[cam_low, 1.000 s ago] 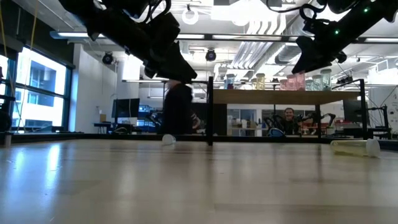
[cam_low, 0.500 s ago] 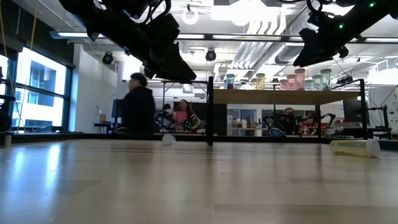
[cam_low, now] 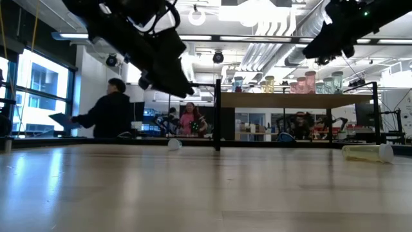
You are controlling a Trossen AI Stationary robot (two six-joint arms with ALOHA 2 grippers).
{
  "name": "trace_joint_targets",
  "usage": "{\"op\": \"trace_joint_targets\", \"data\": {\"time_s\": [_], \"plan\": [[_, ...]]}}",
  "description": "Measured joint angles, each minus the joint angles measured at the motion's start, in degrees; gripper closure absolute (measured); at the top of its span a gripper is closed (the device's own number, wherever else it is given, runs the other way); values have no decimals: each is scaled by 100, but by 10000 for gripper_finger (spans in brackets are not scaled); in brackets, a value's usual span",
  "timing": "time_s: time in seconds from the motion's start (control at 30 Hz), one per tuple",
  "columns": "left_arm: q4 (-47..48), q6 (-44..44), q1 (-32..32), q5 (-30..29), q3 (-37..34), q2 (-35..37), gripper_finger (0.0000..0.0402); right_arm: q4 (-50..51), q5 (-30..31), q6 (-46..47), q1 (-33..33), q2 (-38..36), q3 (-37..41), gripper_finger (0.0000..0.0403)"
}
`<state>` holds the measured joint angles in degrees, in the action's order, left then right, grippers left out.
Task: Pick and place medicine bottles onto shelf by color
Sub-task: Put the blue medicine bottle aligned with the other blue medicine bottle on the shelf
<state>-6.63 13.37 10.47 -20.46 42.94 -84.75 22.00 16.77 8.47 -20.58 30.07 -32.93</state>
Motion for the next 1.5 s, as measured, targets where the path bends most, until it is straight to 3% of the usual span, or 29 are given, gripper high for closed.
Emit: {"op": "trace_joint_targets", "data": {"time_s": [0.27,0.43,0.6,0.73,1.0,1.27,1.5], "plan": [[740,211,699,295,131,-2,213,-236,-1146,-487,0,-18,0,265],[1755,-466,1097,952,776,-2,213,-253,-1298,-507,0,-20,0,265],[3236,-1375,1277,780,1593,-2,213,-247,-1321,-480,0,-20,0,265],[3803,-2487,1332,716,1923,0,213,-245,-1379,-446,0,-20,0,265],[3750,-4971,1330,760,1971,0,213,-254,-1380,-444,0,-22,0,265],[2740,-7048,1460,9,1971,-10,213,-302,-1281,-445,-1,-18,0,265],[2478,-8299,1744,132,1970,-246,213,-286,-1281,-446,-2,-15,0,265]]}}
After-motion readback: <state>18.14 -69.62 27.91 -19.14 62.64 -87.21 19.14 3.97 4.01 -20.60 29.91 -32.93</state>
